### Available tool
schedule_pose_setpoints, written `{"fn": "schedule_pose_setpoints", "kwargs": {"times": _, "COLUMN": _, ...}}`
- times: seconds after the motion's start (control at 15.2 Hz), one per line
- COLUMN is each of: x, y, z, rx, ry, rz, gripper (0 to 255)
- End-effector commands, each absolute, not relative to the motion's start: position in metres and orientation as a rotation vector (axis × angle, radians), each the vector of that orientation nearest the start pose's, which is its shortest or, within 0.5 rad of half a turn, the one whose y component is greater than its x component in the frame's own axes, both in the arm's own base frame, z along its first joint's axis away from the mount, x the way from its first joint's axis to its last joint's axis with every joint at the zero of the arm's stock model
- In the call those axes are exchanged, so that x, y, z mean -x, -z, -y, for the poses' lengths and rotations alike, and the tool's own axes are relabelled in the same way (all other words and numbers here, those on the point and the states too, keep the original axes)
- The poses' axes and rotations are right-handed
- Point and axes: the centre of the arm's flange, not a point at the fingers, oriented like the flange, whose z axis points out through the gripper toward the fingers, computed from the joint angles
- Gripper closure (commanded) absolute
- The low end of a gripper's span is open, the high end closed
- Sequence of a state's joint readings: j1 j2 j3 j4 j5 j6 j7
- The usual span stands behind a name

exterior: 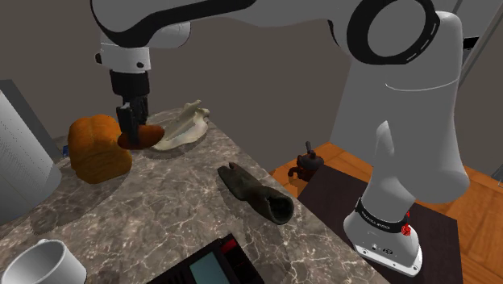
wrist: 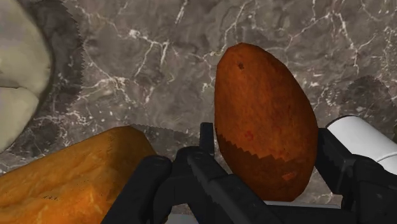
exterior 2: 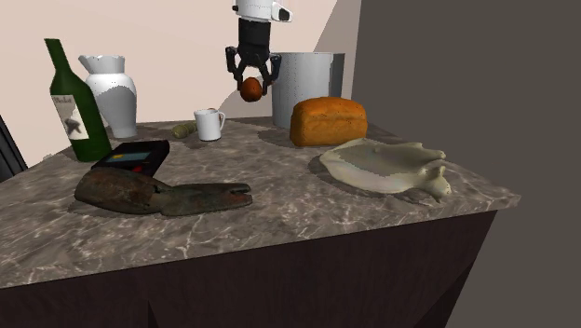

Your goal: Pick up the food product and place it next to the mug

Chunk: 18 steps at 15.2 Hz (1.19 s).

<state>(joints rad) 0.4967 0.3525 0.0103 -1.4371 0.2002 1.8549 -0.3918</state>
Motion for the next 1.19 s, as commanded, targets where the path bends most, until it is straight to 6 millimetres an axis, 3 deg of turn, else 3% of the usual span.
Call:
{"fn": "schedule_pose_setpoints", "kwargs": {"times": 0.0, "x": -0.573, "y": -0.499, "z": -0.364, "rx": 2.68, "ry": 0.08, "rz": 1.208, "gripper": 255}}
{"fn": "schedule_pose_setpoints", "kwargs": {"times": 0.33, "x": -0.559, "y": -0.499, "z": -0.422, "rx": 2.68, "ry": 0.08, "rz": 1.208, "gripper": 255}}
{"fn": "schedule_pose_setpoints", "kwargs": {"times": 1.12, "x": -0.559, "y": -0.436, "z": -0.422, "rx": 2.68, "ry": 0.08, "rz": 1.208, "gripper": 255}}
